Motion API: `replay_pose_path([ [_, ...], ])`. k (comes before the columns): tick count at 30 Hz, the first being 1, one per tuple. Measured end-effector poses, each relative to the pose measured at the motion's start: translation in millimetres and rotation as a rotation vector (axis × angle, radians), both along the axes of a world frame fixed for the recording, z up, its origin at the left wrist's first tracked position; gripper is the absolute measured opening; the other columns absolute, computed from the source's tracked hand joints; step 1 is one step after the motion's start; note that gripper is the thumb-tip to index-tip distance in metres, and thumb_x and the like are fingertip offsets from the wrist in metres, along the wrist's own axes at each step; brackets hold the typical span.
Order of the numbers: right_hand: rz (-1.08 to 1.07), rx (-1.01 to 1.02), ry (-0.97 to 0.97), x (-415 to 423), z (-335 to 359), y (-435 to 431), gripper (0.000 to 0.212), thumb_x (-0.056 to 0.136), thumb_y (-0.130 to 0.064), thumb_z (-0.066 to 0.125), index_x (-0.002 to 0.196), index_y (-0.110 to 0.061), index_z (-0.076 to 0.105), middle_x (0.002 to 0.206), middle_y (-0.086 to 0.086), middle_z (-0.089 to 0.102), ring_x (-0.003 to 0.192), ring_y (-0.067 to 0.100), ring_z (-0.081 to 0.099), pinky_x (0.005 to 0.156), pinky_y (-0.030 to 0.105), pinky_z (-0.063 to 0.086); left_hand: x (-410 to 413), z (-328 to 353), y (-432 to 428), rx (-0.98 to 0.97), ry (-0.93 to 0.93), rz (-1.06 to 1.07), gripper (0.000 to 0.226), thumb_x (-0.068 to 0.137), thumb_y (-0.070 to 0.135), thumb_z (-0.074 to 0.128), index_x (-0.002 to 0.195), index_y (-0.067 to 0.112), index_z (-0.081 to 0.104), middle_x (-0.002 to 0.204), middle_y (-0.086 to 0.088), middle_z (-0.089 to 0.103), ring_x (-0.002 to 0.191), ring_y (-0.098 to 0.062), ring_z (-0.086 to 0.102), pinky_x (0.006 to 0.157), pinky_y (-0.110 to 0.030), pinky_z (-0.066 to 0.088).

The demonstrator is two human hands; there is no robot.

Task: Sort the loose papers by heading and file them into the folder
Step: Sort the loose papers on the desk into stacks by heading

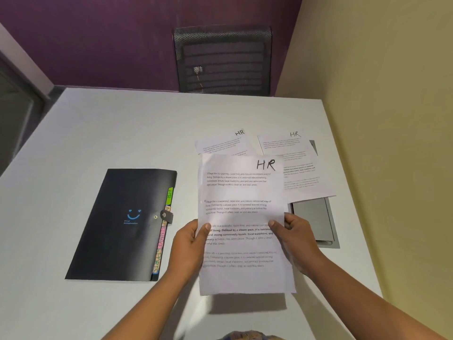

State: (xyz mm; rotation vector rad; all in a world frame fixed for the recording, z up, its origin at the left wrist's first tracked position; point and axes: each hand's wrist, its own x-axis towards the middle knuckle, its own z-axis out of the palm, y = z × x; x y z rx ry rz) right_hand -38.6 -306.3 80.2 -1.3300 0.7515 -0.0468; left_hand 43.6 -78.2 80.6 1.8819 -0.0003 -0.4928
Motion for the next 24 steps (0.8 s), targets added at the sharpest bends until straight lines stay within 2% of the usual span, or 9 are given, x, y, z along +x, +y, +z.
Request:
replay_pose_path([
  [1, 0.051, 0.016, 0.03, 6.4, 0.7, -2.6, 0.011, 0.094, -0.01, 0.064, 0.1, -0.003, 0.07, 0.09, 0.005, 0.078, 0.082, 0.023, 0.075, 0.072, 0.03, 0.058, 3.8, 1.3, 1.1, -0.011, 0.023, 0.019, 0.018, 0.098, 0.027, 0.056, 0.087, 0.019, 0.069, 0.082, 0.003, 0.077, 0.074, -0.016, 0.073, 0.068, -0.041, 0.059],
  [3, 0.154, -0.054, 0.135, 24.2, -0.2, -10.7, 0.027, 0.095, -0.03, 0.064, 0.085, -0.005, 0.067, 0.073, 0.001, 0.07, 0.066, 0.021, 0.064, 0.062, 0.027, 0.051, 12.7, 3.9, 3.6, -0.055, 0.068, 0.068, 0.018, 0.098, 0.025, 0.056, 0.091, 0.017, 0.07, 0.084, 0.0, 0.077, 0.077, -0.022, 0.074, 0.071, -0.045, 0.06],
  [5, 0.116, -0.078, 0.215, 48.1, -3.0, -19.6, 0.035, 0.095, -0.04, 0.06, 0.089, -0.006, 0.068, 0.081, 0.004, 0.072, 0.069, 0.022, 0.064, 0.064, 0.029, 0.053, 23.8, 3.6, 7.5, -0.077, 0.078, 0.131, 0.017, 0.098, 0.022, 0.055, 0.093, 0.016, 0.071, 0.085, -0.002, 0.078, 0.079, -0.025, 0.074, 0.072, -0.044, 0.06],
  [8, 0.026, -0.173, 0.255, 87.4, -16.1, -38.3, 0.024, 0.095, -0.031, 0.062, 0.096, -0.01, 0.072, 0.096, 0.005, 0.075, 0.077, 0.022, 0.07, 0.06, 0.026, 0.056, 39.9, 2.6, 12.4, -0.087, 0.086, 0.201, 0.017, 0.098, 0.02, 0.056, 0.097, 0.015, 0.071, 0.085, -0.003, 0.078, 0.079, -0.025, 0.075, 0.071, -0.039, 0.06],
  [11, 0.098, -0.444, 0.311, 124.6, -35.9, -59.1, 0.007, 0.086, -0.022, 0.065, 0.085, -0.019, 0.072, 0.093, 0.004, 0.075, 0.09, 0.026, 0.072, 0.071, 0.033, 0.054, 54.2, 2.4, 13.9, -0.111, 0.107, 0.235, 0.018, 0.099, 0.019, 0.055, 0.102, 0.013, 0.072, 0.087, -0.005, 0.078, 0.082, -0.027, 0.074, 0.074, -0.042, 0.061],
  [14, 0.191, -0.734, 0.391, 157.6, -51.4, -75.4, 0.017, 0.086, -0.02, 0.064, 0.101, -0.019, 0.072, 0.104, 0.001, 0.072, 0.099, 0.021, 0.066, 0.08, 0.029, 0.05, 68.5, 0.2, 14.7, -0.124, 0.113, 0.274, 0.017, 0.098, 0.017, 0.056, 0.096, 0.012, 0.072, 0.085, -0.006, 0.078, 0.081, -0.029, 0.074, 0.075, -0.045, 0.059],
  [16, 0.183, -0.8, 0.429, 176.3, -58.2, -80.3, 0.027, 0.086, -0.021, 0.062, 0.112, -0.019, 0.069, 0.111, 0.004, 0.07, 0.103, 0.024, 0.064, 0.085, 0.036, 0.053, 75.6, -4.8, 18.5, -0.116, 0.12, 0.307, 0.017, 0.098, 0.019, 0.057, 0.092, 0.015, 0.073, 0.084, -0.006, 0.078, 0.079, -0.027, 0.073, 0.079, -0.049, 0.058],
  [20, 0.262, -0.96, 0.568, 198.0, -75.3, -82.5, 0.044, 0.084, -0.036, 0.066, 0.12, -0.011, 0.058, 0.116, 0.006, 0.066, 0.109, 0.03, 0.062, 0.088, 0.04, 0.053, 82.4, -16.6, 20.8, -0.132, 0.149, 0.304, 0.018, 0.098, 0.019, 0.056, 0.102, 0.019, 0.073, 0.089, -0.005, 0.078, 0.083, -0.025, 0.074, 0.079, -0.044, 0.058],
  [24, 0.297, -0.931, 0.601, 210.9, -85.7, -86.5, 0.022, 0.084, -0.023, 0.065, 0.103, -0.012, 0.064, 0.101, 0.007, 0.068, 0.096, 0.031, 0.065, 0.082, 0.038, 0.055, 88.9, -31.4, 21.1, -0.103, 0.189, 0.303, 0.019, 0.098, 0.018, 0.056, 0.095, 0.019, 0.075, 0.089, -0.007, 0.078, 0.084, -0.03, 0.074, 0.082, -0.052, 0.057],
])
